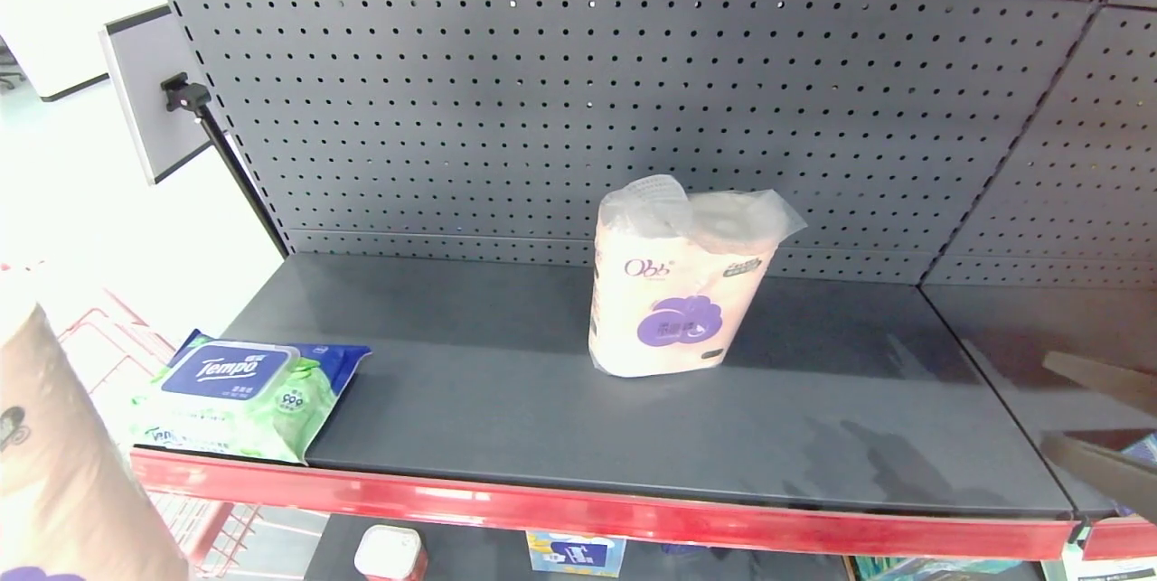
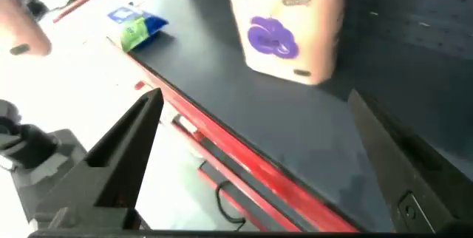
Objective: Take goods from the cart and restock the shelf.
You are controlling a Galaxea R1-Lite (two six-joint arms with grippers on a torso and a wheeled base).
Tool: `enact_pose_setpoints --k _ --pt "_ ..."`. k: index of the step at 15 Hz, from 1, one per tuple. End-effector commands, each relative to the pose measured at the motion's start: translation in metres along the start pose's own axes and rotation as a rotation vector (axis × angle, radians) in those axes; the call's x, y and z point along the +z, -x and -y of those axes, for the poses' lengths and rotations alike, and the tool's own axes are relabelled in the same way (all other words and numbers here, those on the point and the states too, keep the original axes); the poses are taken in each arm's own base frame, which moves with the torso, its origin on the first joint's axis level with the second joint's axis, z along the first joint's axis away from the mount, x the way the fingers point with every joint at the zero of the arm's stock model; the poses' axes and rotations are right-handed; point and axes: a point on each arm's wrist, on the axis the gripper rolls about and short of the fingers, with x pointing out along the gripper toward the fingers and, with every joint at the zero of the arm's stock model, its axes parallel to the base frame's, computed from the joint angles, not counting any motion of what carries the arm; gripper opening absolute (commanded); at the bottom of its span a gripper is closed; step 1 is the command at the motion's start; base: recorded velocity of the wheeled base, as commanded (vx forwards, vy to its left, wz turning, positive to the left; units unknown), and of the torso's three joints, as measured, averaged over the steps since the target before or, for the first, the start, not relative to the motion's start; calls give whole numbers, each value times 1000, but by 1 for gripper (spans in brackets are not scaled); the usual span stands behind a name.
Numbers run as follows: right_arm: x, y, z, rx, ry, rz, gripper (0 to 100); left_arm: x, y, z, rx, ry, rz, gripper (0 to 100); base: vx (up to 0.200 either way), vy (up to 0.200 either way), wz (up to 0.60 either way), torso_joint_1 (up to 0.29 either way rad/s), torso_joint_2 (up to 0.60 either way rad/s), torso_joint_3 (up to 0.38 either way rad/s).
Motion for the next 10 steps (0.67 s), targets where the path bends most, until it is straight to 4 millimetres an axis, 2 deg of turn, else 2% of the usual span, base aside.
enact_pose_setpoints --k 1,3,5,7,8,9,10 --pt "1 -34 25 21 -53 -95 100 0 -1 0 0 3 -6 0 0 0 0 0 0 0" --pt "2 -51 39 10 -53 -131 100 -2 -2 0 -1 4 -13 0 0 0 0 0 0 0" --pt "-1 -67 52 42 23 -153 100 -1 -2 0 0 4 -13 0 0 0 0 0 0 0" --pt "-1 -73 62 98 61 -147 100 -4 -6 -1 -5 9 -36 0 0 0 0 0 0 0" --pt "3 -83 78 125 82 -150 100 -7 -7 -1 -25 22 -50 0 0 0 0 0 0 0" --pt "3 -83 78 125 82 -150 100 -7 -7 -1 -25 22 -50 0 0 0 0 0 0 0" --pt "3 -95 97 196 165 -144 100 -7 -5 0 -48 20 -41 0 0 0 0 0 0 0"
